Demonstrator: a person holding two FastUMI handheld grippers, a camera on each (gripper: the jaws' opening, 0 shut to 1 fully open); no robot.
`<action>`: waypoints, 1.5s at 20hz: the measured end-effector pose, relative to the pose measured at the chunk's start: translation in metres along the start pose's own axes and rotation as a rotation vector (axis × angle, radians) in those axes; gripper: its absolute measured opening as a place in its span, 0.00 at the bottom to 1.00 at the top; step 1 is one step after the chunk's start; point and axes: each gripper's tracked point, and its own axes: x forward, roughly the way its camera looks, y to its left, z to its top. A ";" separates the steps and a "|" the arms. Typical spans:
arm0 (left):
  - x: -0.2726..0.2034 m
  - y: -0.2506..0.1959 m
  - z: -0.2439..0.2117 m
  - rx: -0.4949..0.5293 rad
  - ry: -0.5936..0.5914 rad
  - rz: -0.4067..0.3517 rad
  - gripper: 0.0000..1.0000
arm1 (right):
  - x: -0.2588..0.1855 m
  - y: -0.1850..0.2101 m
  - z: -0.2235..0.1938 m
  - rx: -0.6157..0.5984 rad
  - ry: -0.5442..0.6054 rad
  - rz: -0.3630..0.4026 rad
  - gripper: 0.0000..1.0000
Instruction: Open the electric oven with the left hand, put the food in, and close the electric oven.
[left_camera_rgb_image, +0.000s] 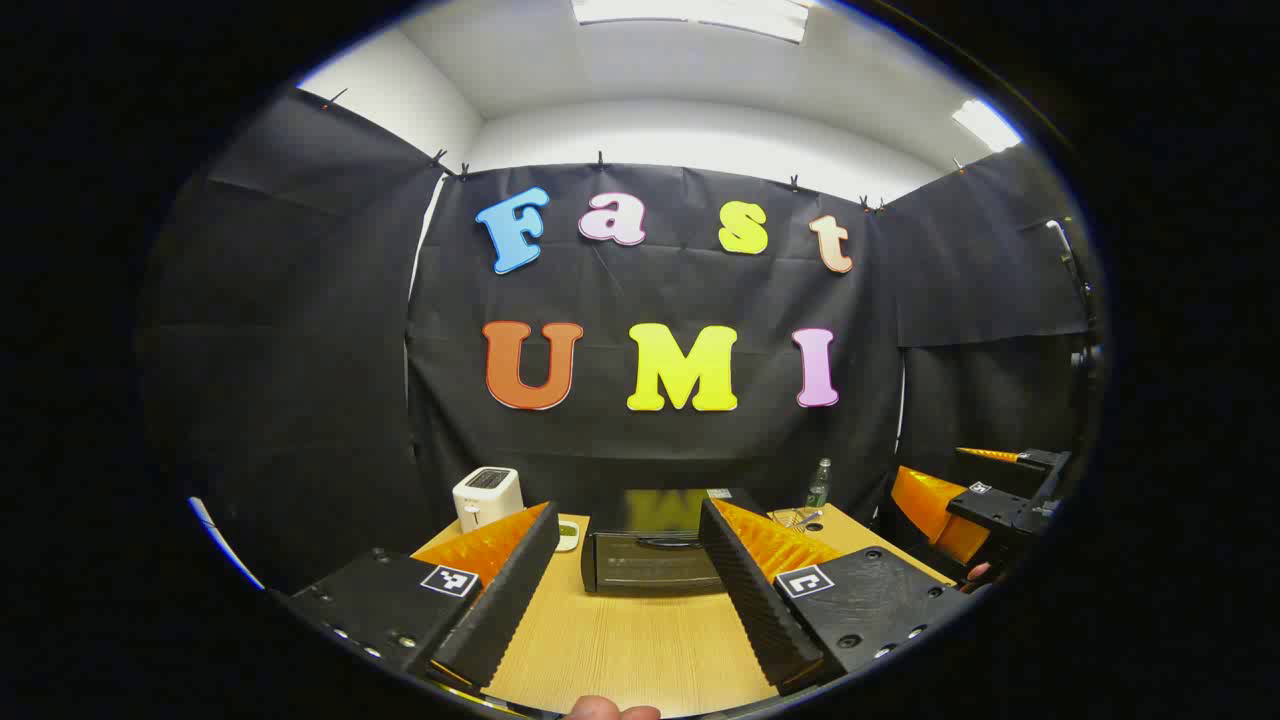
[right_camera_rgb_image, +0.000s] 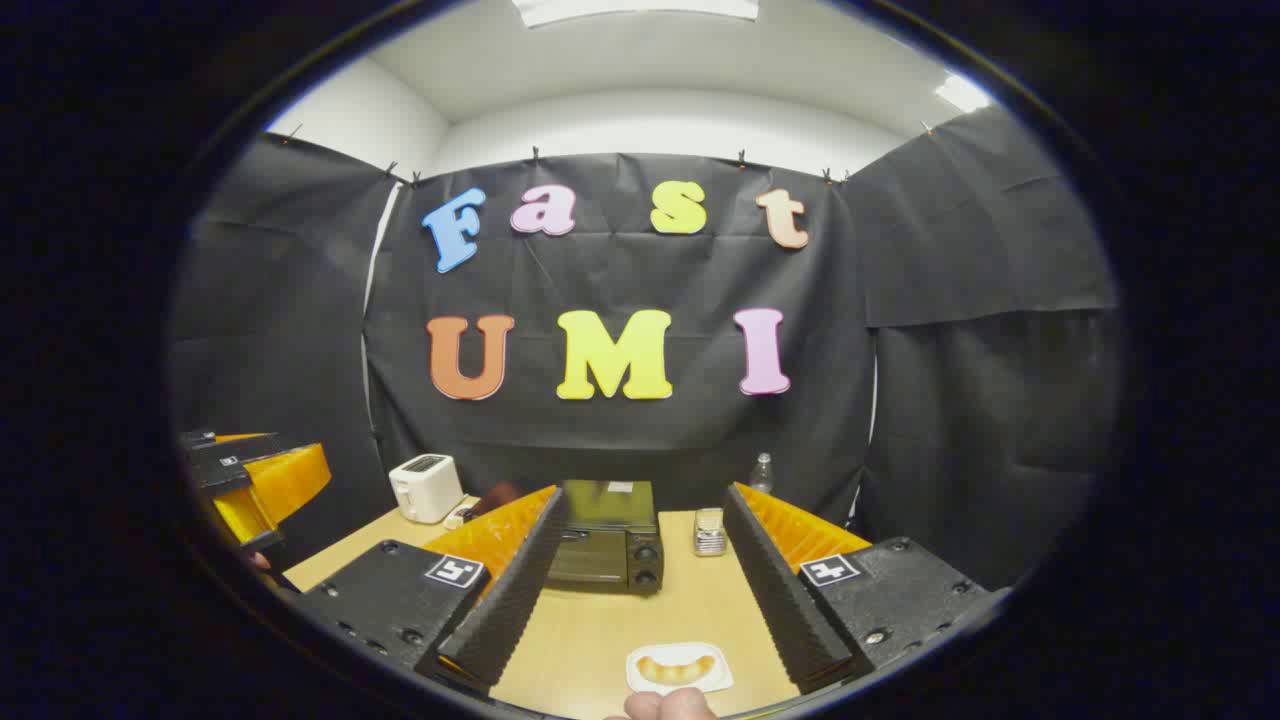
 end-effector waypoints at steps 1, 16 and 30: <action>0.000 0.000 -0.001 -0.002 0.002 0.002 0.93 | 0.001 0.001 0.000 0.002 0.003 0.005 0.99; -0.003 0.004 -0.007 -0.016 0.003 0.042 0.93 | 0.000 0.007 0.005 -0.006 0.002 -0.015 0.99; -0.006 0.005 -0.017 -0.045 0.025 0.054 0.93 | -0.002 0.007 -0.003 -0.013 0.046 -0.038 0.99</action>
